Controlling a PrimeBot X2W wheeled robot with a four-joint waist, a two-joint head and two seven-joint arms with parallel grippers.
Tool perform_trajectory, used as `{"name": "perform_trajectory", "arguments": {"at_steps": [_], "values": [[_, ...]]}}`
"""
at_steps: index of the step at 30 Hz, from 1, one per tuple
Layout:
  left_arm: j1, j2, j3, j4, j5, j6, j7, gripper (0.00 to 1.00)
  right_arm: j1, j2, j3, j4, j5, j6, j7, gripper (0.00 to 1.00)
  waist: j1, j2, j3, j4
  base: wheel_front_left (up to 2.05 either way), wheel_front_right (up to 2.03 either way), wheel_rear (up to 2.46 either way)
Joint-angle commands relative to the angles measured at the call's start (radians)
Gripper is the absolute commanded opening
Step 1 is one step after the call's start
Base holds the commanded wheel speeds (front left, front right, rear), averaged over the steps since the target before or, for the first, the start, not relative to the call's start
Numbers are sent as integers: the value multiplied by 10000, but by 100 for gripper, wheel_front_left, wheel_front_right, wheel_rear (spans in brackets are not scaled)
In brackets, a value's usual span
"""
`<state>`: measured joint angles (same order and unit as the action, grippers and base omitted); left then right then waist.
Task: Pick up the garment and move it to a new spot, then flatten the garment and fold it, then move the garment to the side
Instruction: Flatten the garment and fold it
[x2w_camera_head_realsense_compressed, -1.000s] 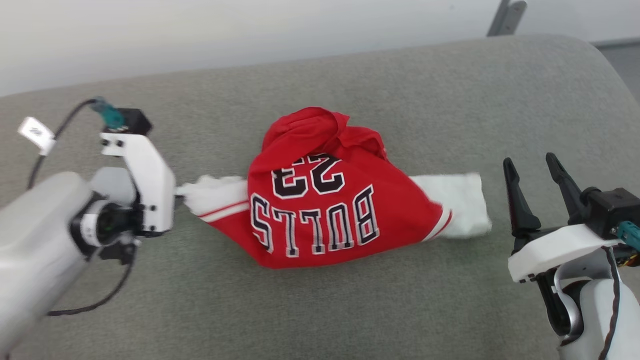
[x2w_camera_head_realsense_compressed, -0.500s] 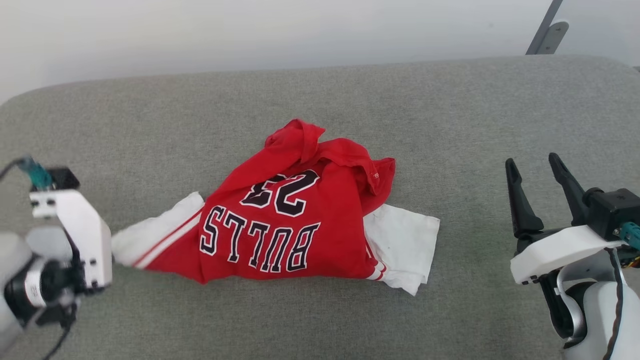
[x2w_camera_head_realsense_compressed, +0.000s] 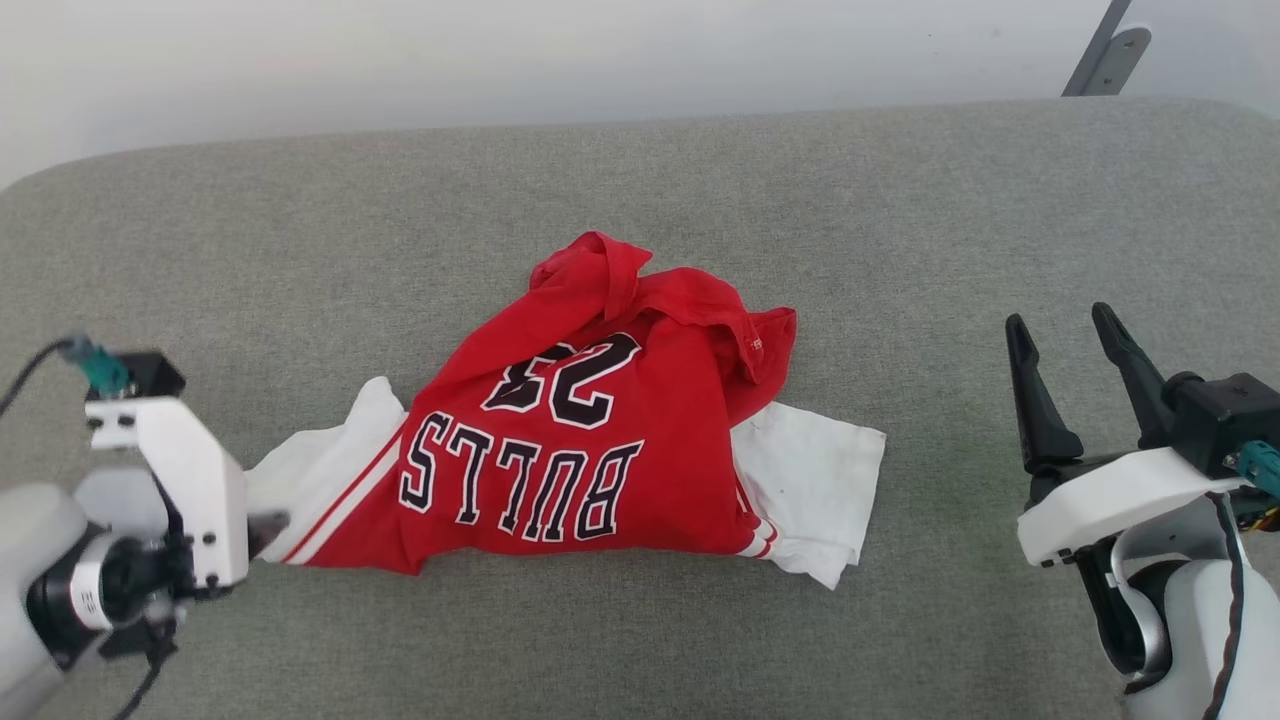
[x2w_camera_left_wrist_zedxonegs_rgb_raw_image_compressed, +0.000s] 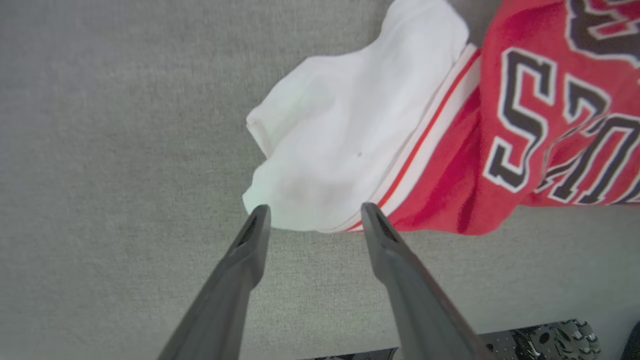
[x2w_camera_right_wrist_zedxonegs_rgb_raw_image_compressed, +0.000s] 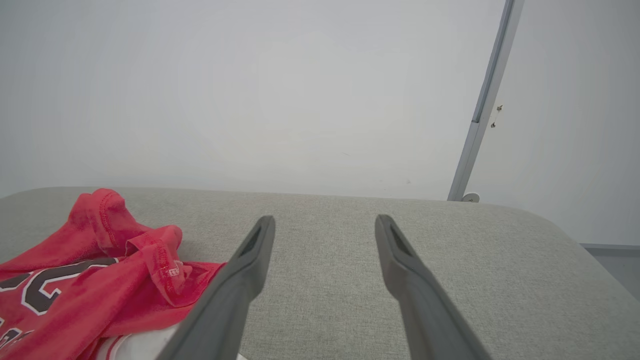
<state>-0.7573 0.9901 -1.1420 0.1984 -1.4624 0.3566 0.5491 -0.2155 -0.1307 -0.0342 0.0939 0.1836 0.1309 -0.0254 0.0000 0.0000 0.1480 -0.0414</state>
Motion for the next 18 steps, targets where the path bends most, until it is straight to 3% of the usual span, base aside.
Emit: {"name": "perform_trajectory", "arguments": {"at_steps": [1, 5, 10, 16, 18], "values": [[-242, 89, 72, -140, 212, 26, -36, 100, -60, -22, 10, -19, 0, -3, -29, 100, 0, 0, 5, -7, 0, 0, 0], [-872, 74, 51, -857, 651, 118, 236, 100, -95, -6, 7, -3, 11, -1, -56, 100, 0, 0, 49, -53, 0, 0, 0], [-1820, -505, -224, -1350, 1524, -101, 606, 100, -182, 43, 89, -11, 38, -3, -130, 100, 0, 0, 164, -203, 0, 0, 0], [-2650, -1588, -599, -423, 2230, -654, 844, 100, -463, 128, 389, -18, 94, -3, -309, 100, 0, 0, 480, -692, 0, 0, 0], [-2717, -1713, -665, -231, 2257, -683, 989, 100, -499, 147, 461, -11, 93, -3, -328, 100, 0, 0, 541, -809, 0, 0, 0]]}}
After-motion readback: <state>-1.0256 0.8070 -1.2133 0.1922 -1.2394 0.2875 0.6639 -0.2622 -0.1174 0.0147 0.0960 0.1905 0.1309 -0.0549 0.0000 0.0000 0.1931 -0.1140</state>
